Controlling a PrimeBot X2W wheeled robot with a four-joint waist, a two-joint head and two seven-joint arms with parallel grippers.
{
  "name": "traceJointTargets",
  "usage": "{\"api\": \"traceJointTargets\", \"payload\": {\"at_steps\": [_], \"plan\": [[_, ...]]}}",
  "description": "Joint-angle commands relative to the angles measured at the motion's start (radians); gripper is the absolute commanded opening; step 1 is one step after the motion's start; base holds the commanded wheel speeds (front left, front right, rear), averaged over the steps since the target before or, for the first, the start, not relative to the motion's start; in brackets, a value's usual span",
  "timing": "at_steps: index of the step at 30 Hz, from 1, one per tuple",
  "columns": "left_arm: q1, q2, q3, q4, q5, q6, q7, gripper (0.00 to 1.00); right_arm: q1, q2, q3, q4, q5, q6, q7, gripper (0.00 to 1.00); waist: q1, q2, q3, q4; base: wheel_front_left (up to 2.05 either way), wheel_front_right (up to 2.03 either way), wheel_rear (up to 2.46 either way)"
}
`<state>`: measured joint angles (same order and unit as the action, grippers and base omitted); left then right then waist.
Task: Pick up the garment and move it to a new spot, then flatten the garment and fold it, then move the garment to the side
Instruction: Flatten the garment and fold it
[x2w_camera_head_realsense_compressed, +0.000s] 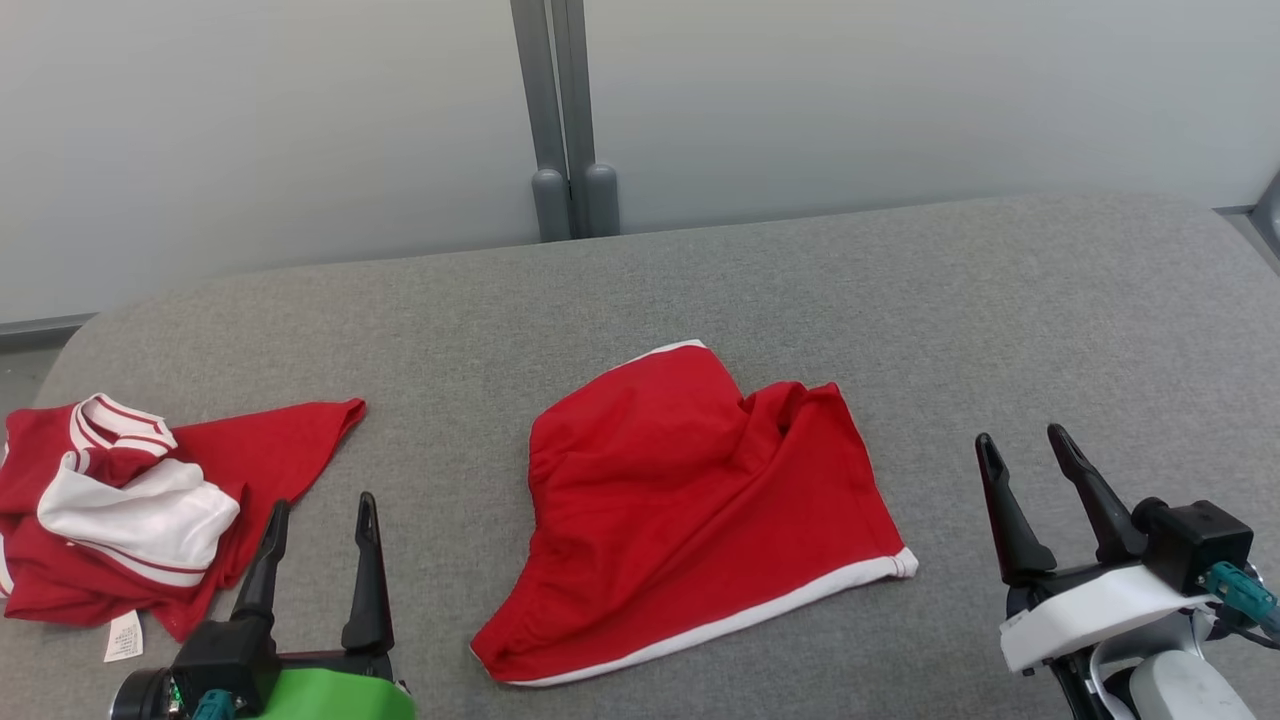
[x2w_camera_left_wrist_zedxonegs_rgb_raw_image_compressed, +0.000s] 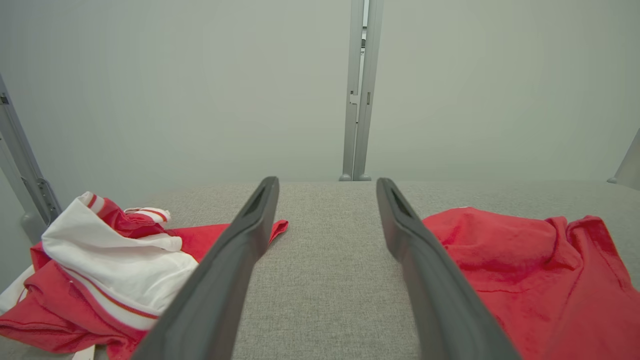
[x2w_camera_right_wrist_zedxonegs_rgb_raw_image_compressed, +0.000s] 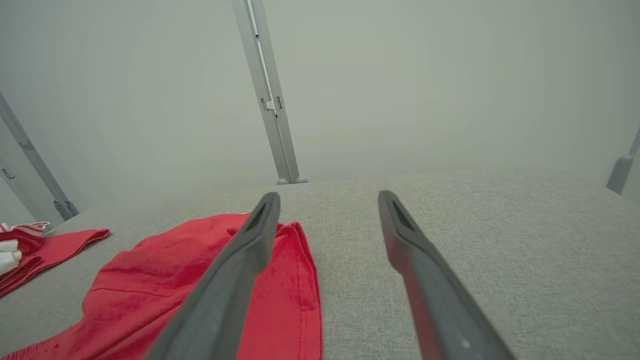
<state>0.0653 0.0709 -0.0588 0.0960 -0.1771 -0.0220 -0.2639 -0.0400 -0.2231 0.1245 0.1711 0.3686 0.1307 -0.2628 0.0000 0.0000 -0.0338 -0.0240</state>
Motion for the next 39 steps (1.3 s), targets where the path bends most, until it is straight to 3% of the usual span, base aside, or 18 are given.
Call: {"api": "traceJointTargets", "payload": {"at_steps": [1, 5, 10, 19, 33, 37, 39], "plan": [[0.005, -0.004, 0.007, 0.001, -0.006, -0.005, -0.001, 1.0, -0.001, 0.001, -0.007, 0.002, 0.0, 0.0, -0.003, 1.0, 0.0, 0.0, 0.0, 0.0, 0.0, 0.0, 0.0], [0.021, -0.006, -0.015, 0.045, -0.037, -0.037, 0.031, 1.0, 0.01, 0.006, -0.009, 0.034, 0.014, 0.0, 0.002, 1.0, 0.0, 0.0, -0.002, 0.0, 0.0, 0.0, 0.0], [0.027, 0.03, -0.114, 0.102, -0.07, -0.09, 0.213, 1.0, -0.003, -0.009, 0.06, 0.132, 0.08, 0.0, 0.13, 1.0, 0.0, 0.0, 0.002, 0.004, 0.0, 0.0, 0.0], [-0.007, 0.085, -0.225, 0.119, -0.163, -0.109, 0.395, 1.0, -0.062, -0.016, 0.151, 0.251, 0.196, 0.0, 0.256, 1.0, 0.0, 0.0, 0.028, 0.025, 0.0, 0.0, 0.0], [-0.111, 0.103, -0.287, 0.211, -0.177, -0.109, 0.44, 1.0, -0.194, 0.003, 0.23, 0.412, 0.252, 0.0, 0.266, 1.0, 0.0, 0.0, 0.1, 0.028, 0.0, 0.0, 0.0], [-0.121, 0.108, -0.306, 0.242, -0.193, -0.109, 0.451, 1.0, -0.202, 0.0, 0.252, 0.436, 0.27, 0.0, 0.254, 0.68, 0.0, 0.0, 0.102, 0.025, 0.0, 0.0, 0.0], [-0.128, 0.111, -0.311, 0.254, -0.199, -0.108, 0.447, 1.0, -0.207, -0.001, 0.261, 0.445, 0.278, 0.0, 0.248, 0.63, 0.0, 0.0, 0.101, 0.023, 0.0, 0.0, 0.0]]}}
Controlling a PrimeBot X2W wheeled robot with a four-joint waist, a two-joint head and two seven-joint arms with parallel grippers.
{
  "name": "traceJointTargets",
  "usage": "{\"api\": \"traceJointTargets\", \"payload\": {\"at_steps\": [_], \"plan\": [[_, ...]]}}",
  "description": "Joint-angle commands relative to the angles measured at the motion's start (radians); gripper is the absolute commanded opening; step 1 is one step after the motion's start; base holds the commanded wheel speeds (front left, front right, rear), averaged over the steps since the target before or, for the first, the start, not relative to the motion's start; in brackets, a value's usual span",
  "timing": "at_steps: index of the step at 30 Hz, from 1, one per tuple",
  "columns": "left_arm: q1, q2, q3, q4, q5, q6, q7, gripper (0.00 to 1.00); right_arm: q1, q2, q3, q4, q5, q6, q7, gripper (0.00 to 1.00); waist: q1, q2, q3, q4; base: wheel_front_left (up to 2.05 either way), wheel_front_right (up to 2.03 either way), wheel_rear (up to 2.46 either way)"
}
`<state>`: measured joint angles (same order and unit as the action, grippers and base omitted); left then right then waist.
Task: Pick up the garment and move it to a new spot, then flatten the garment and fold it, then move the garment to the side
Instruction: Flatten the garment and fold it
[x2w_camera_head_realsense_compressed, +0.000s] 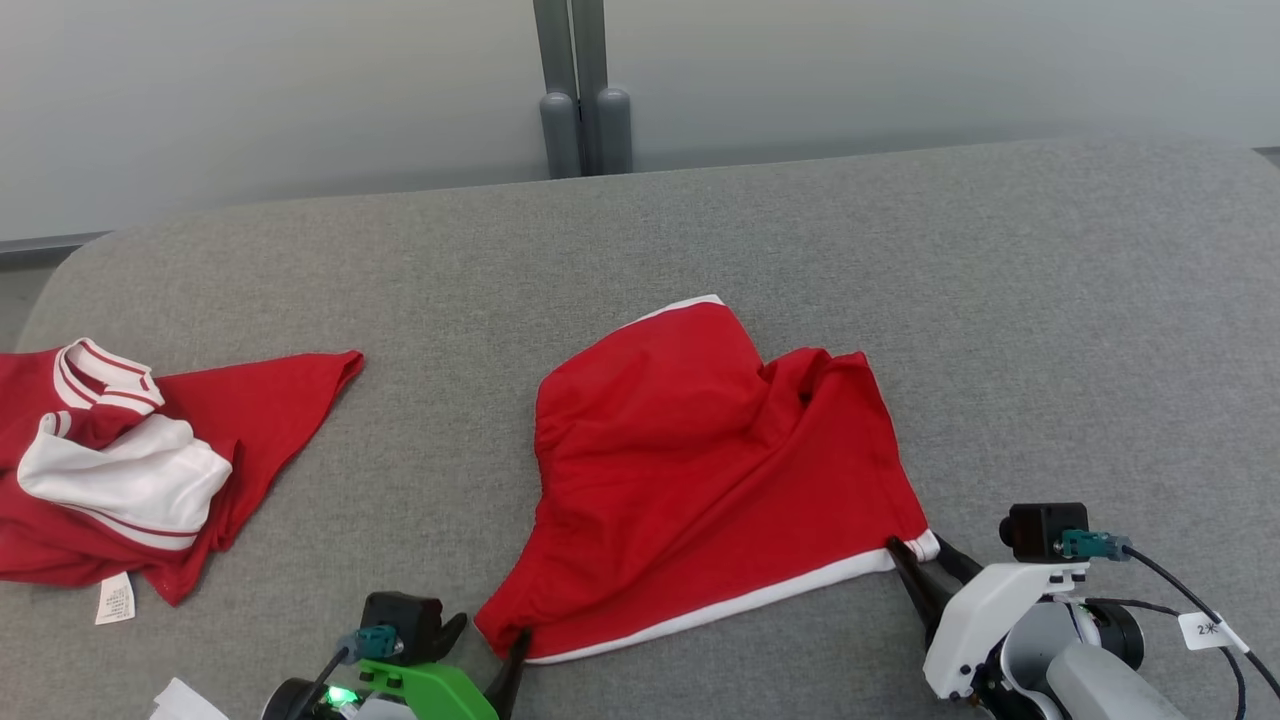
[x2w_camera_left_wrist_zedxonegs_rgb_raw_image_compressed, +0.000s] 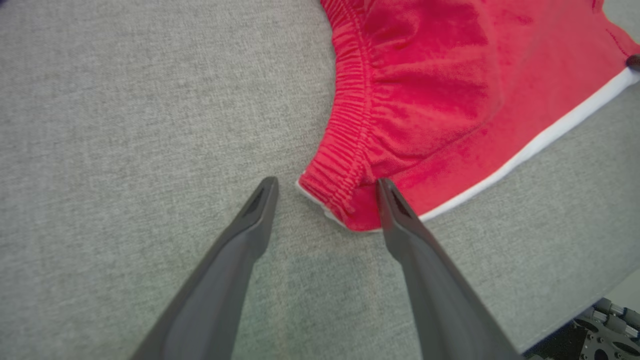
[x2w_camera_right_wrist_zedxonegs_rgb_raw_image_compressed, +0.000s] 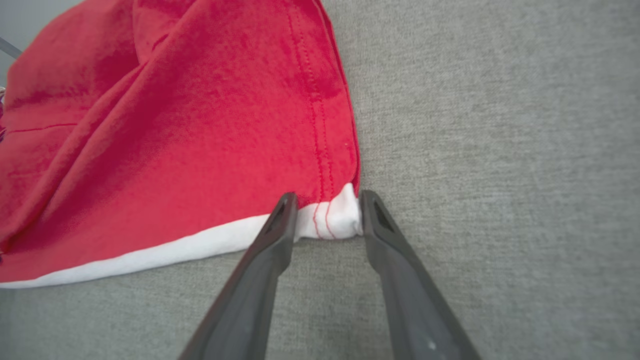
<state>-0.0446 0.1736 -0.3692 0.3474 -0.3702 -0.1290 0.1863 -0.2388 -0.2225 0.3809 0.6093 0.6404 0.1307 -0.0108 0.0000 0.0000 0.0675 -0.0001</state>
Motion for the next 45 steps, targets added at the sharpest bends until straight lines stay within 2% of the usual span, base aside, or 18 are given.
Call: {"api": "traceJointTargets", "payload": {"at_steps": [1, 4, 6, 7, 8, 9, 10, 11, 12, 21, 27, 31, 34, 38, 45], "plan": [[-0.02, 0.008, -0.002, 0.008, -0.007, -0.001, -0.006, 1.0, -0.01, -0.002, 0.008, 0.011, 0.01, 0.0, -0.006, 0.62, 0.0, 0.0, -0.001, -0.001, 0.0, 0.0, 0.0], [-0.031, 0.01, -0.01, 0.03, -0.01, -0.002, -0.019, 1.0, -0.014, -0.004, 0.022, 0.023, 0.021, 0.0, -0.017, 0.58, 0.0, 0.0, -0.004, -0.001, 0.0, 0.0, 0.0], [-0.04, 0.009, -0.017, 0.042, -0.012, -0.002, -0.026, 1.0, -0.019, -0.006, 0.031, 0.029, 0.029, 0.0, -0.024, 0.49, 0.0, 0.0, -0.006, 0.0, 0.0, 0.0, 0.0], [-0.044, 0.009, -0.021, 0.048, -0.012, -0.002, -0.03, 1.0, -0.021, -0.008, 0.035, 0.032, 0.032, 0.0, -0.026, 0.48, 0.0, 0.0, -0.006, 0.0, 0.0, 0.0, 0.0], [-0.048, 0.009, -0.026, 0.056, -0.014, -0.002, -0.03, 0.87, -0.025, -0.009, 0.04, 0.036, 0.036, 0.0, -0.029, 0.42, 0.0, 0.0, -0.006, 0.0, 0.0, 0.0, 0.0], [-0.052, 0.01, -0.03, 0.063, -0.015, -0.002, -0.03, 0.66, -0.026, -0.01, 0.044, 0.038, 0.038, 0.0, -0.031, 0.32, 0.0, 0.0, -0.007, 0.0, 0.0, 0.0, 0.0], [-0.056, 0.012, -0.032, 0.069, -0.015, -0.002, -0.032, 0.3, -0.029, -0.011, 0.049, 0.041, 0.043, 0.0, -0.034, 0.03, 0.0, 0.0, -0.007, 0.0, 0.0, 0.0, 0.0], [-0.059, 0.014, -0.033, 0.073, -0.015, -0.002, -0.034, 0.1, -0.031, -0.012, 0.052, 0.041, 0.045, 0.0, -0.04, 0.0, 0.0, 0.0, -0.008, -0.001, 0.0, 0.0, 0.0], [-0.061, 0.016, -0.034, 0.076, -0.018, -0.002, -0.04, 0.0, -0.034, -0.015, 0.056, 0.043, 0.048, 0.0, -0.045, 0.0, 0.0, 0.0, -0.009, -0.001, 0.0, 0.0, 0.0], [-0.023, 0.026, -0.023, 0.021, -0.048, 0.002, -0.074, 0.0, -0.011, -0.034, 0.087, -0.028, 0.113, 0.0, -0.113, 0.0, 0.0, 0.0, -0.041, -0.003, 0.0, 0.0, 0.0], [-0.02, 0.044, -0.007, -0.105, -0.044, 0.026, -0.067, 0.0, 0.022, -0.08, 0.084, -0.194, 0.206, 0.0, -0.161, 0.0, 0.0, 0.0, -0.055, -0.004, 0.0, 0.0, 0.0], [-0.075, 0.064, 0.005, -0.177, -0.031, 0.043, -0.04, 0.0, -0.015, -0.103, 0.06, -0.294, 0.24, 0.0, -0.191, 0.0, 0.0, 0.0, -0.039, -0.018, 0.0, 0.0, 0.0], [-0.154, 0.072, 0.016, -0.195, -0.03, 0.048, -0.008, 0.0, -0.091, -0.107, 0.053, -0.334, 0.257, 0.0, -0.204, 0.0, 0.0, 0.0, -0.008, -0.032, 0.0, 0.0, 0.0], [-0.32, 0.082, 0.031, -0.153, -0.048, 0.031, 0.036, 0.0, -0.235, -0.119, 0.048, -0.322, 0.299, 0.0, -0.205, 0.0, 0.0, 0.0, 0.065, -0.043, 0.0, 0.0, 0.0], [-0.74, 0.088, 0.006, -0.003, -0.068, 0.007, 0.157, 0.0, -0.592, -0.182, 0.065, -0.252, 0.364, 0.0, -0.205, 0.0, 0.0, 0.0, 0.273, -0.037, 0.0, 0.0, 0.0]]}}
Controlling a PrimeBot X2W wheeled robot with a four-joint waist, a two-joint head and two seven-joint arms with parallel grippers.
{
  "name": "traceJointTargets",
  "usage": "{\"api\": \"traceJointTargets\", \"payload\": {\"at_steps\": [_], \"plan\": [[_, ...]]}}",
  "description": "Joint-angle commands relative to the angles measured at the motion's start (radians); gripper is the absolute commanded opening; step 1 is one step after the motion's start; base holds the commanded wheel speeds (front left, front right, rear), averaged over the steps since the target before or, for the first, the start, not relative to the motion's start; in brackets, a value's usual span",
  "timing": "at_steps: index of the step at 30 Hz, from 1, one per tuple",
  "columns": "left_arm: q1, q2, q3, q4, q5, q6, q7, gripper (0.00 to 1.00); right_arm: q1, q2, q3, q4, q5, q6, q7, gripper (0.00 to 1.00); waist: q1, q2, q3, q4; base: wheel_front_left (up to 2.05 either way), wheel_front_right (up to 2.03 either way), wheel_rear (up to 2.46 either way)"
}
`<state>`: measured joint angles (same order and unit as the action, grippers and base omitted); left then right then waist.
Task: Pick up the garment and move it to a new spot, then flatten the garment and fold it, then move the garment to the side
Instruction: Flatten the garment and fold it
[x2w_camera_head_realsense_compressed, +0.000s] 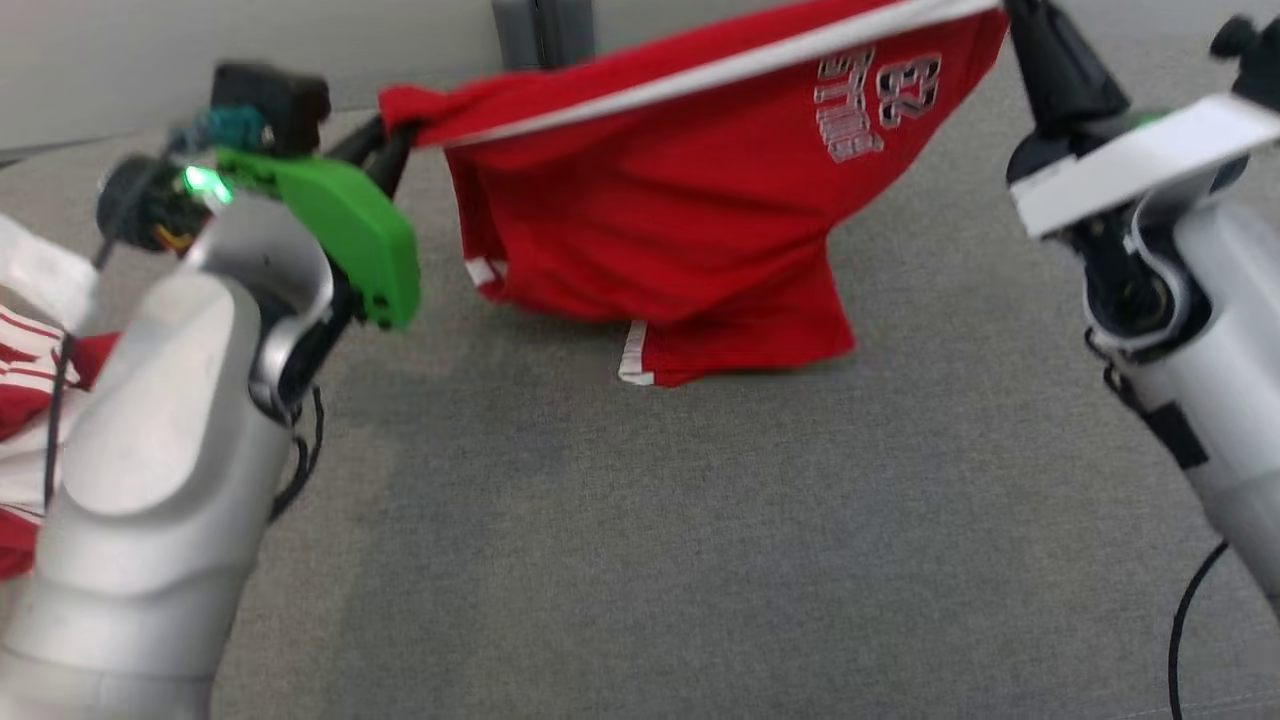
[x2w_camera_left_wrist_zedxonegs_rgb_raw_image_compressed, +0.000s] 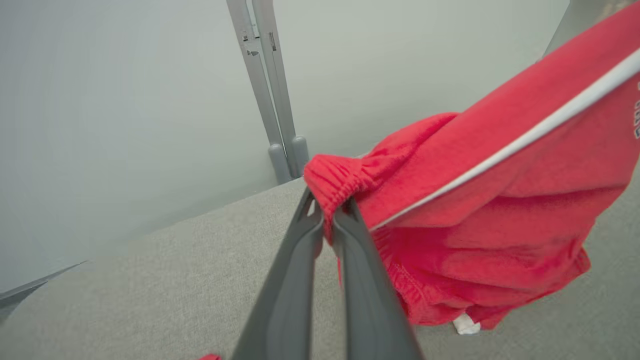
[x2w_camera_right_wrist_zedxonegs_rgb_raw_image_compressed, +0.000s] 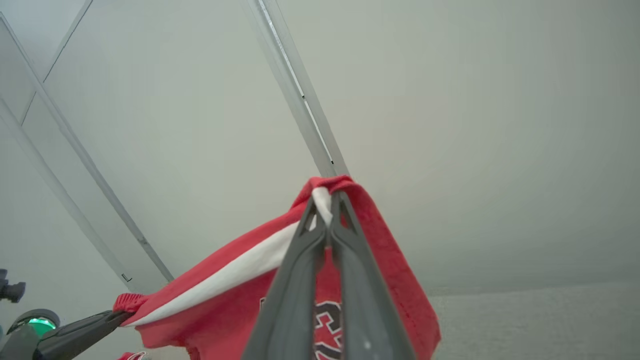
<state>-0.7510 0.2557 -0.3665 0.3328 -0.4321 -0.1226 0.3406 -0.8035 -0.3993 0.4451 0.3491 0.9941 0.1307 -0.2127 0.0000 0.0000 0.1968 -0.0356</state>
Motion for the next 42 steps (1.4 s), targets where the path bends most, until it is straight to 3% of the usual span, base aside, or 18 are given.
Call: {"api": "traceJointTargets", "payload": {"at_steps": [1, 10, 19, 27, 33, 36, 42], "plan": [[-0.09, 0.004, 0.002, 0.036, -0.01, -0.002, 0.012, 0.0, -0.077, -0.014, 0.006, 0.022, 0.01, 0.0, -0.006, 0.0, 0.0, 0.0, 0.166, 0.0, 0.0, 0.0, 0.0], [-0.571, 0.0, -0.074, 0.283, 0.041, -0.005, -0.011, 0.0, -0.506, -0.062, 0.07, 0.17, 0.033, -0.001, -0.034, 0.0, 0.0, 0.0, 0.293, -0.005, 0.0, 0.0, 0.0], [-0.782, -0.053, -0.06, 0.512, 0.019, -0.006, -0.146, 0.0, -0.714, -0.071, 0.116, 0.287, 0.089, -0.001, -0.05, 0.0, 0.0, 0.0, 0.288, -0.008, 0.0, 0.0, 0.0], [-0.63, -0.076, -0.163, 0.613, -0.111, -0.006, -0.194, 0.0, -0.578, -0.091, 0.29, 0.261, 0.126, -0.001, -0.053, 0.0, 0.0, 0.0, 0.208, -0.013, 0.0, 0.0, 0.0], [-0.425, -0.032, -0.279, 0.567, -0.246, -0.006, -0.169, 0.0, -0.365, -0.165, 0.417, 0.171, 0.154, 0.0, -0.053, 0.0, 0.0, 0.0, 0.093, -0.018, 0.0, 0.0, 0.0], [-0.316, 0.005, -0.346, 0.507, -0.317, -0.006, -0.113, 0.0, -0.244, -0.231, 0.481, 0.119, 0.18, -0.001, -0.047, 0.0, 0.0, 0.0, 0.027, -0.017, 0.0, 0.0, 0.0], [-0.131, 0.096, -0.445, 0.363, -0.475, -0.006, 0.124, 0.0, -0.058, -0.354, 0.575, 0.03, 0.272, -0.001, 0.068, 0.0, 0.0, 0.0, -0.093, -0.02, 0.0, 0.0, 0.0]]}}
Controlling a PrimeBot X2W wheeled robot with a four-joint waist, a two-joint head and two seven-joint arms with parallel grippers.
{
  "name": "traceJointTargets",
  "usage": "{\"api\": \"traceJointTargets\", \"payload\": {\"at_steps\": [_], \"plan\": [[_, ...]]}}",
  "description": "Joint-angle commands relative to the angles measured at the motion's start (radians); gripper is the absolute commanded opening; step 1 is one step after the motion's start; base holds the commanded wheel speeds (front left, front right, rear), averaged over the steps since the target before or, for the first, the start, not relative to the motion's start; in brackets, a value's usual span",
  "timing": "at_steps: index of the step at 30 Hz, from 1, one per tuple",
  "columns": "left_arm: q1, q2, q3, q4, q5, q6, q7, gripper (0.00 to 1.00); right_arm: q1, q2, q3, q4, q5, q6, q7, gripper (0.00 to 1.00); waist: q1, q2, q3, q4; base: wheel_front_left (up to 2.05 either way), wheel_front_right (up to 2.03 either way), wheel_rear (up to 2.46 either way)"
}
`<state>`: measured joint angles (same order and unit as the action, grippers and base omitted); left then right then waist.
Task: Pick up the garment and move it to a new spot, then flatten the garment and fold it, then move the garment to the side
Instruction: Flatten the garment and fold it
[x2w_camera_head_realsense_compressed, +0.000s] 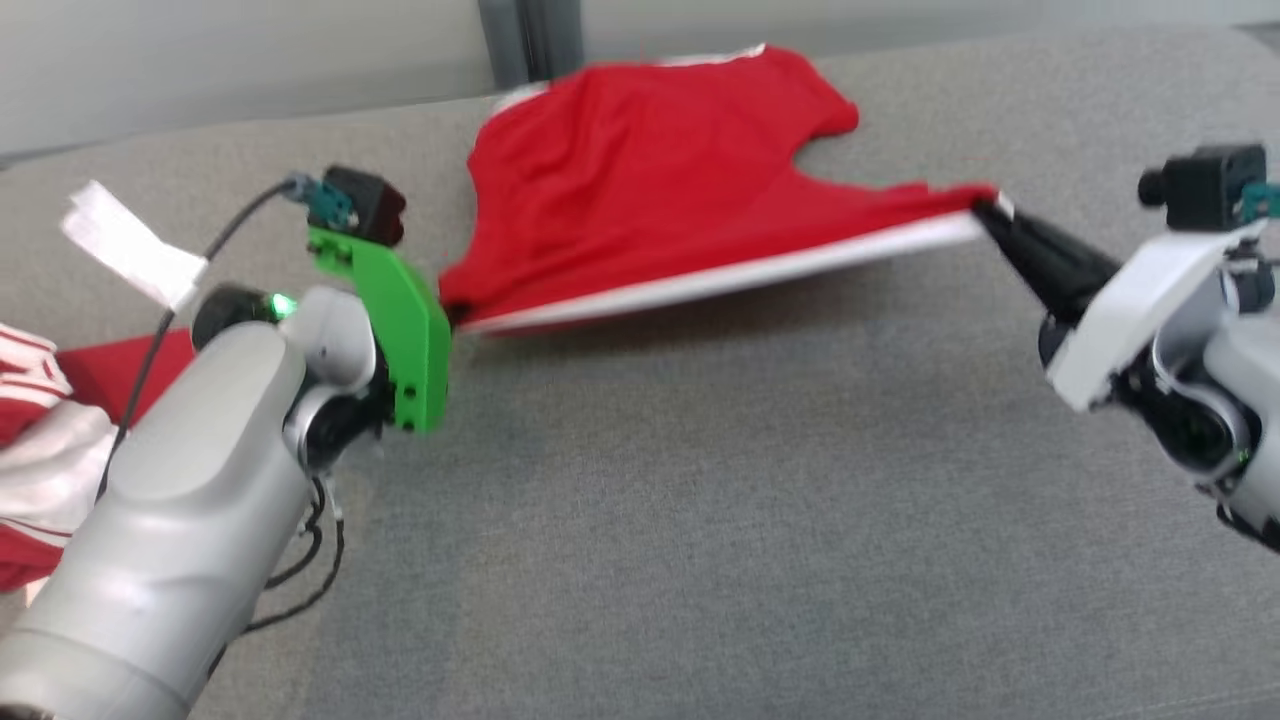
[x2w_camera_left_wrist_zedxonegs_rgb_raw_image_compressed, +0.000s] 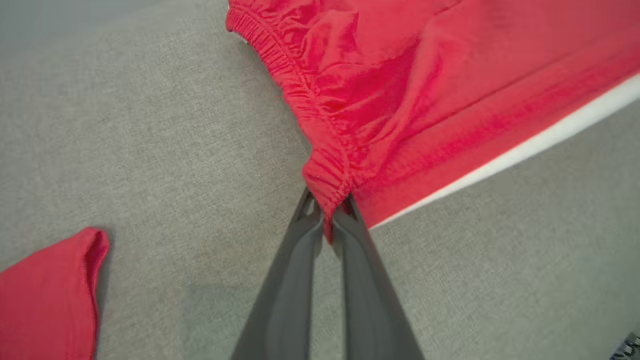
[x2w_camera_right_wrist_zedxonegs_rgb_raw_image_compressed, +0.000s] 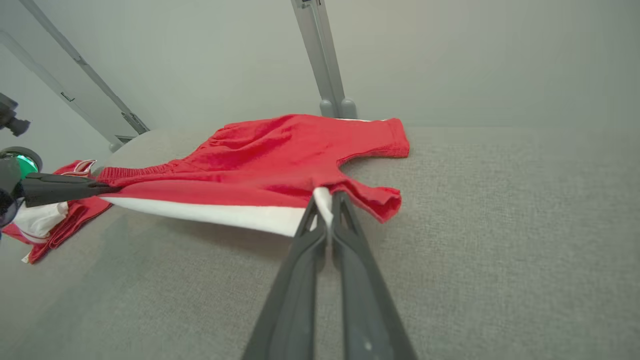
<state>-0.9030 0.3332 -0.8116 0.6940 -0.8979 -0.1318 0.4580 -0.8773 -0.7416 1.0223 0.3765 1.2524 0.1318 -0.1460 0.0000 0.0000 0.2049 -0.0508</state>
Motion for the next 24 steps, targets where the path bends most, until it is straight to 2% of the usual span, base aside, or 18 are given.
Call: {"api": "traceJointTargets", "payload": {"at_steps": [1, 4, 7, 11, 16, 20, 24], "plan": [[0.048, 0.04, -0.006, -0.026, -0.033, 0.003, 0.048, 0.0, 0.046, -0.031, 0.006, -0.013, 0.036, -0.002, 0.03, 0.0, 0.0, 0.0, -0.119, -0.008, 0.0, 0.0, 0.0], [0.119, 0.079, -0.009, -0.094, -0.1, 0.007, 0.159, 0.0, 0.117, -0.077, 0.028, -0.062, 0.092, -0.002, 0.112, 0.0, 0.0, 0.0, -0.163, -0.014, 0.0, 0.0, 0.0], [0.191, 0.118, -0.014, -0.184, -0.166, 0.031, 0.274, 0.0, 0.182, -0.132, 0.052, -0.11, 0.137, -0.002, 0.201, 0.0, 0.0, 0.0, -0.196, -0.022, 0.0, 0.0, 0.0], [0.291, 0.184, -0.023, -0.359, -0.232, 0.097, 0.39, 0.0, 0.254, -0.215, 0.074, -0.197, 0.179, -0.002, 0.317, 0.0, 0.0, 0.0, -0.222, -0.029, 0.0, 0.0, 0.0], [0.371, 0.256, -0.035, -0.573, -0.298, 0.173, 0.506, 0.0, 0.286, -0.299, 0.06, -0.301, 0.196, -0.002, 0.388, 0.0, 0.0, 0.0, -0.223, -0.029, 0.0, 0.0, 0.0], [0.383, 0.296, -0.02, -0.686, -0.333, 0.233, 0.565, 0.0, 0.265, -0.311, 0.027, -0.323, 0.183, -0.002, 0.412, 0.0, 0.0, 0.0, -0.201, -0.019, 0.0, 0.0, 0.0], [0.339, 0.28, 0.012, -0.704, -0.39, 0.277, 0.61, 0.0, 0.21, -0.27, -0.012, -0.292, 0.183, -0.002, 0.463, 0.0, 0.0, 0.0, -0.141, 0.0, 0.0, 0.0, 0.0]]}}
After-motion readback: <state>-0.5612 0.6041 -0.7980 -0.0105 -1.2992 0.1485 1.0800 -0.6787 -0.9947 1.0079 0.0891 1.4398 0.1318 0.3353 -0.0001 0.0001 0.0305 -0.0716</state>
